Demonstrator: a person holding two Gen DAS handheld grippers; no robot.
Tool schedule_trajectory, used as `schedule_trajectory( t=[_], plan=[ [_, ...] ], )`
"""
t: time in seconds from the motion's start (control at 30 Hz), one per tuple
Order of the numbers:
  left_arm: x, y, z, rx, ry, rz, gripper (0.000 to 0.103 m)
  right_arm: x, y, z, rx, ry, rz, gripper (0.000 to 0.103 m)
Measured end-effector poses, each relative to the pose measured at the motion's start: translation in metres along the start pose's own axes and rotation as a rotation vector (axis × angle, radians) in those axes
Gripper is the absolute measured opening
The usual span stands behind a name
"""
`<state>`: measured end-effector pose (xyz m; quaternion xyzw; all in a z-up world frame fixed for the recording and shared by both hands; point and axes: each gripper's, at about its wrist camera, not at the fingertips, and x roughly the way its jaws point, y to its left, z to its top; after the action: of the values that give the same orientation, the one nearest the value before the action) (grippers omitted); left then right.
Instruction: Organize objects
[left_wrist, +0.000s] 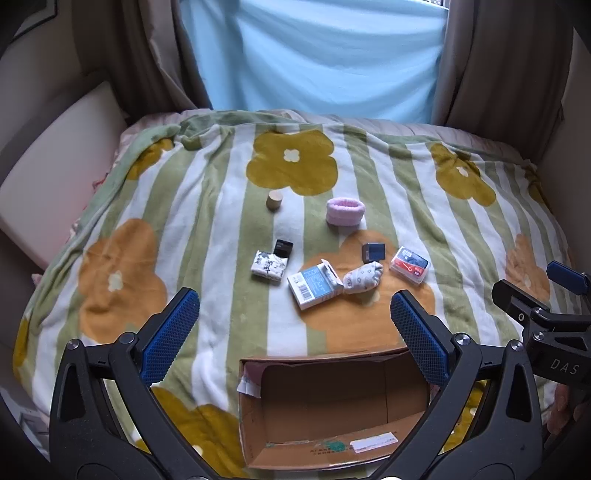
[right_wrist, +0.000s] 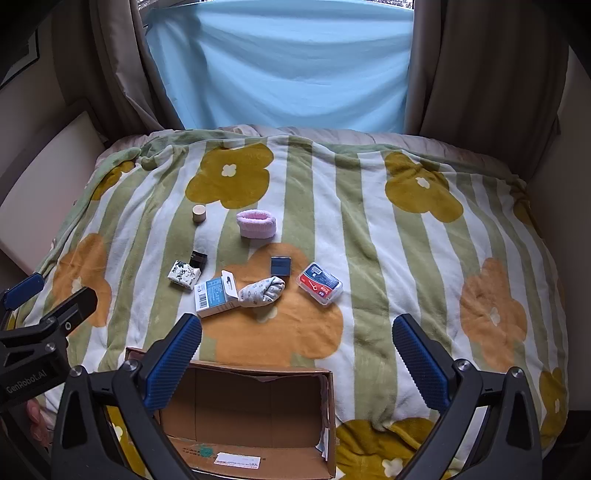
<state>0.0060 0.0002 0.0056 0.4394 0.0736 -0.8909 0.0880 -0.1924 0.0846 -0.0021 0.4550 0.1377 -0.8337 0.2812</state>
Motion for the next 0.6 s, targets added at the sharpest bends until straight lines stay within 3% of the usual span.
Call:
schedule_trajectory(
  t=[0.43, 0.6],
  plan=[
    [-0.0001, 0.0042, 0.0037, -0.065, -0.001, 0.08, 0.103, -0.0026, -0.0032, 0.0027, 0.002, -0.008, -0.001, 0.102],
    [0.0004, 0.005, 0.0027, -0.082, 0.002, 0.075, 0.103, -0.002, -0.0009, 0.0006, 0.0, -0.012, -0.007, 0.102]
  ],
)
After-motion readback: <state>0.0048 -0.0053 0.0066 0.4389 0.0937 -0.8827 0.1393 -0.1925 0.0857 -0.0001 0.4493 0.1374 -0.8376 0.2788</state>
